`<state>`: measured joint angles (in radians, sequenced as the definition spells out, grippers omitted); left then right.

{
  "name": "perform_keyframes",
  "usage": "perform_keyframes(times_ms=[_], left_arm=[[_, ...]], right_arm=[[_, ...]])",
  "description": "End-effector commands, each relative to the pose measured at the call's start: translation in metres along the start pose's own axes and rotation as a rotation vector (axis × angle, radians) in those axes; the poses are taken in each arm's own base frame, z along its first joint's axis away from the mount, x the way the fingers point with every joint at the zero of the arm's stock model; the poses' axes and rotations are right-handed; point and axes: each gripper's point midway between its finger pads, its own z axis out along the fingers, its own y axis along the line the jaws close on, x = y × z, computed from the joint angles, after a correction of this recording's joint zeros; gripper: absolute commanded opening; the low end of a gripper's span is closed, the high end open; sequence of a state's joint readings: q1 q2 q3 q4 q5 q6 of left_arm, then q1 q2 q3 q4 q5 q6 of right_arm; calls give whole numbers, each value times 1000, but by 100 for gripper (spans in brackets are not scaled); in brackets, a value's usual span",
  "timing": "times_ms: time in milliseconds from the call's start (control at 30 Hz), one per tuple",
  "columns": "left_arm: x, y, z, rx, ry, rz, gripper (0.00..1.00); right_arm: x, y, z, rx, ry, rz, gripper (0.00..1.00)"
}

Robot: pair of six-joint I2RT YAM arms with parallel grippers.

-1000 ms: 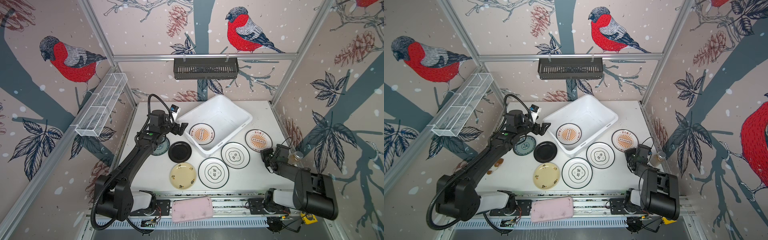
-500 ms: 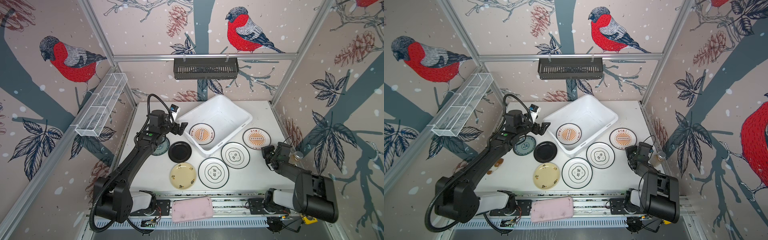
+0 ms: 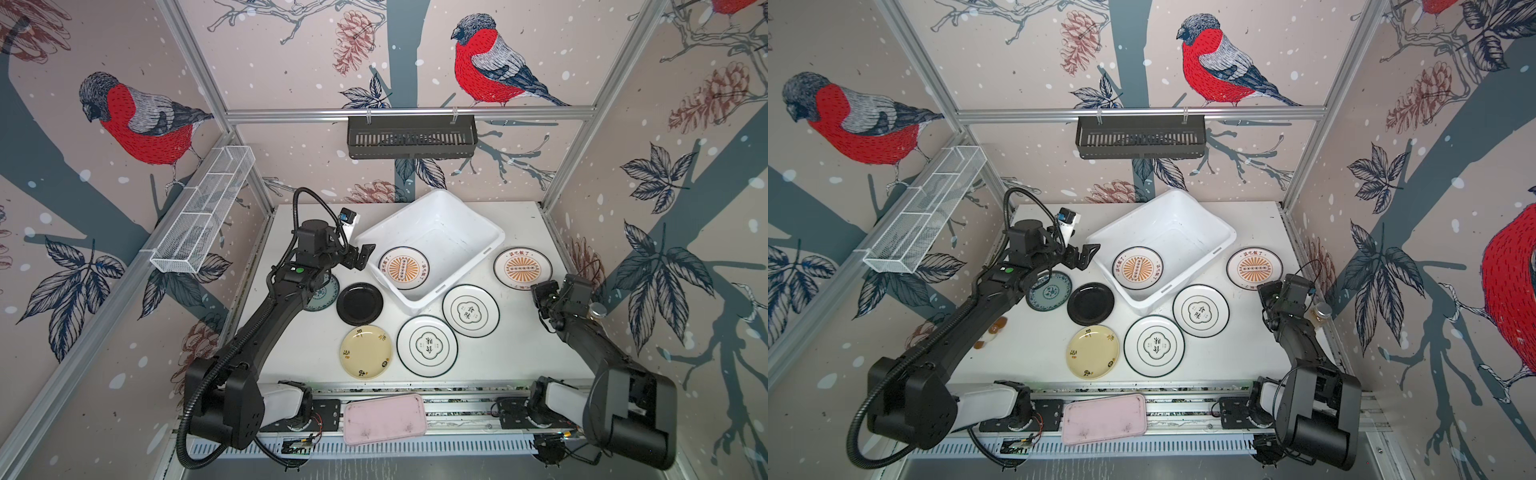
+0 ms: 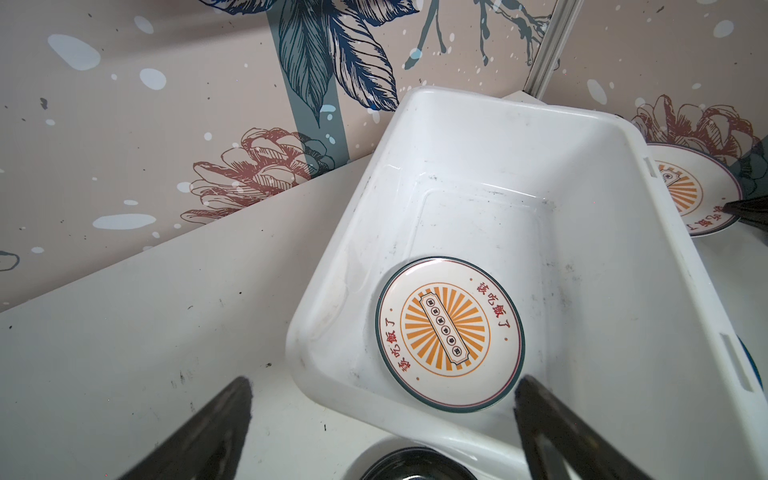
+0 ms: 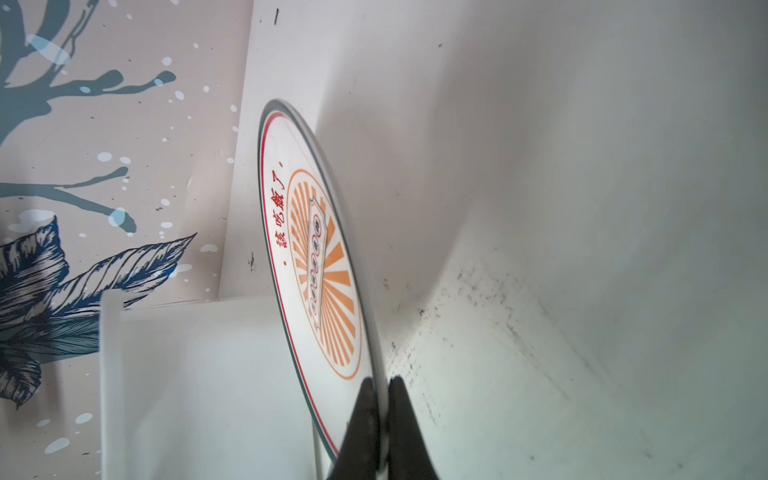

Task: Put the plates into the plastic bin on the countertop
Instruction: 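Lift the upright sunburst plate off the table with the right gripper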

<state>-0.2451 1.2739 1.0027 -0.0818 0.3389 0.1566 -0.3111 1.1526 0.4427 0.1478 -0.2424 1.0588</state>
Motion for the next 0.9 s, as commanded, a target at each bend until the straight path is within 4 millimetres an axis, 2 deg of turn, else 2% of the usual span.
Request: perform_keyframes(times_ms=[0, 367, 867], left_arm=[[-12, -1, -3, 3, -40, 19, 98], [-12, -1, -5, -1, -38, 19, 98], [-16, -2, -8, -2, -44, 24, 98]], right_arm=[[-11, 4, -7, 24, -32, -52, 3], [-41, 21, -38, 23, -108, -108, 4], [-69, 71, -80, -78, -187, -171, 4]])
